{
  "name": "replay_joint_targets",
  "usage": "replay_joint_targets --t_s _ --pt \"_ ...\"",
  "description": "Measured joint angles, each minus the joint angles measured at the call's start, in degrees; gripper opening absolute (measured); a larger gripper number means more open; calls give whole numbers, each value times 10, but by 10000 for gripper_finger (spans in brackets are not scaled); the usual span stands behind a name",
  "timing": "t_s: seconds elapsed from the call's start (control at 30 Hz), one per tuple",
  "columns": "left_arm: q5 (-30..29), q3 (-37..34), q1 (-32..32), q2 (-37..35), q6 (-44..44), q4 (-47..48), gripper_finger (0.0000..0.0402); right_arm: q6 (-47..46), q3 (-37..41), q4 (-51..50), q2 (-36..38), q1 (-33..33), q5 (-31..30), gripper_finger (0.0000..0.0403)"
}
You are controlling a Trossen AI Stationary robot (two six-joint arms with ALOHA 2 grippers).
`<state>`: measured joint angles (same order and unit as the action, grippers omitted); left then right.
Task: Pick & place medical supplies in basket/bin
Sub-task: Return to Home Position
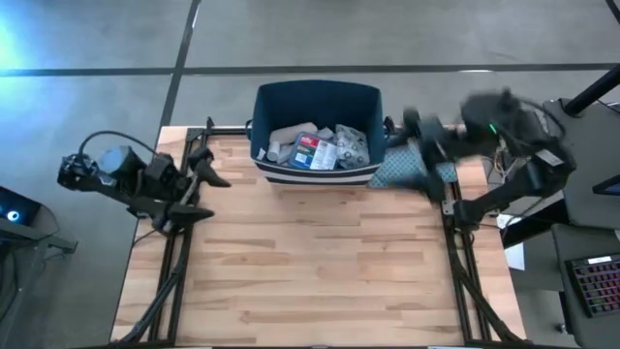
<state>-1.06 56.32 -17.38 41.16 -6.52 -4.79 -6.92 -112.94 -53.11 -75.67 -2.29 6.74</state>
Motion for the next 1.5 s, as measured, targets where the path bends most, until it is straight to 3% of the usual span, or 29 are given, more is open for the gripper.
replay_joint_targets --t_s 0.07,0.17,0.23,0.37,0.5,0.57,0.63,0.7,0.8,0.9,1.07,1.13,1.27,1.37,1.5 --pt "19 -69 16 -50 -6 -28 278 -45 33 -34 22 -58 -36 342" --pt "18 -166 32 -127 -39 -46 278 -254 109 -99 53 -146 -132 338" --pt "20 -230 36 -179 -45 -97 278 -277 181 -20 68 -233 -218 339" --pt "30 -317 36 -303 -52 -137 278 -269 352 208 96 -368 -311 342" --pt "31 -353 36 -411 -52 -100 278 -304 513 335 179 -434 -465 342" --pt "21 -361 36 -409 -50 -47 278 -298 597 412 224 -427 -490 343" --pt "28 -339 36 -404 -54 -5 278 -275 684 501 273 -398 -473 345" --pt "6 -324 36 -392 -63 39 278 -244 760 613 314 -346 -418 347" --pt "-17 -312 36 -385 -65 64 278 -227 856 711 363 -245 -253 350" --pt "-13 -305 36 -397 -44 72 278 -238 909 729 417 -140 -85 349" --pt "-29 -311 36 -409 -27 116 278 -260 986 697 540 -7 120 348" --pt "-32 -317 36 -409 -14 104 278 -252 1010 662 612 20 143 349" --pt "-79 -350 36 -409 -17 135 278 -216 1053 528 754 37 129 349" --pt "-127 -376 36 -409 -36 124 278 -247 1070 504 751 38 107 348" --pt "-130 -413 36 -376 -37 112 278 -271 1095 501 701 38 95 350"
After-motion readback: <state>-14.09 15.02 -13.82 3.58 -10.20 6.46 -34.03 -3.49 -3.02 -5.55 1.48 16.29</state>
